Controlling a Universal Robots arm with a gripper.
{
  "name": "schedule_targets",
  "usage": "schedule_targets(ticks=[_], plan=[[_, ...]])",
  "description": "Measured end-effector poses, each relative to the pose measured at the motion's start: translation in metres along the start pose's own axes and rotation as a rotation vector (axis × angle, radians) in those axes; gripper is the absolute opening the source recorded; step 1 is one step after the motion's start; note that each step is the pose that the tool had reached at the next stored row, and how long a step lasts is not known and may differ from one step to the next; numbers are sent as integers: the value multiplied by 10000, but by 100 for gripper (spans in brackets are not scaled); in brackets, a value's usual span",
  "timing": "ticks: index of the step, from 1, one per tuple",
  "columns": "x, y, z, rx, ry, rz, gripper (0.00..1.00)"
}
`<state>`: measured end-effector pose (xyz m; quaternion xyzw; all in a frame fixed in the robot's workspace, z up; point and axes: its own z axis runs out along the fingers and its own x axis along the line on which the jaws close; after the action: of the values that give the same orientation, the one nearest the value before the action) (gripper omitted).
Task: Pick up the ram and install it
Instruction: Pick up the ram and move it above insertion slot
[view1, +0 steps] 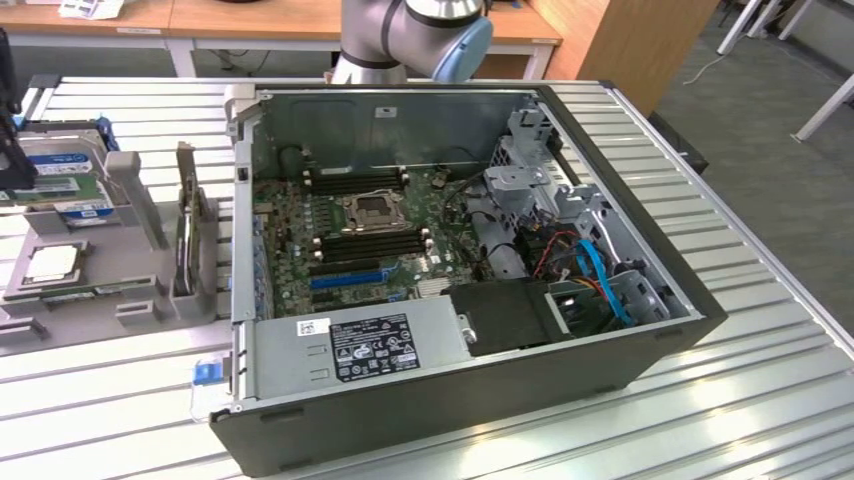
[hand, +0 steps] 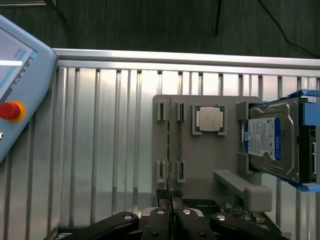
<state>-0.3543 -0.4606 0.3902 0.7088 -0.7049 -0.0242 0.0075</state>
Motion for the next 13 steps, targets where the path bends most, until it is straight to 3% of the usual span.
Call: schedule_targets(ticks=[13], plan=[[1, -173, -8, 0, 0, 0, 12]])
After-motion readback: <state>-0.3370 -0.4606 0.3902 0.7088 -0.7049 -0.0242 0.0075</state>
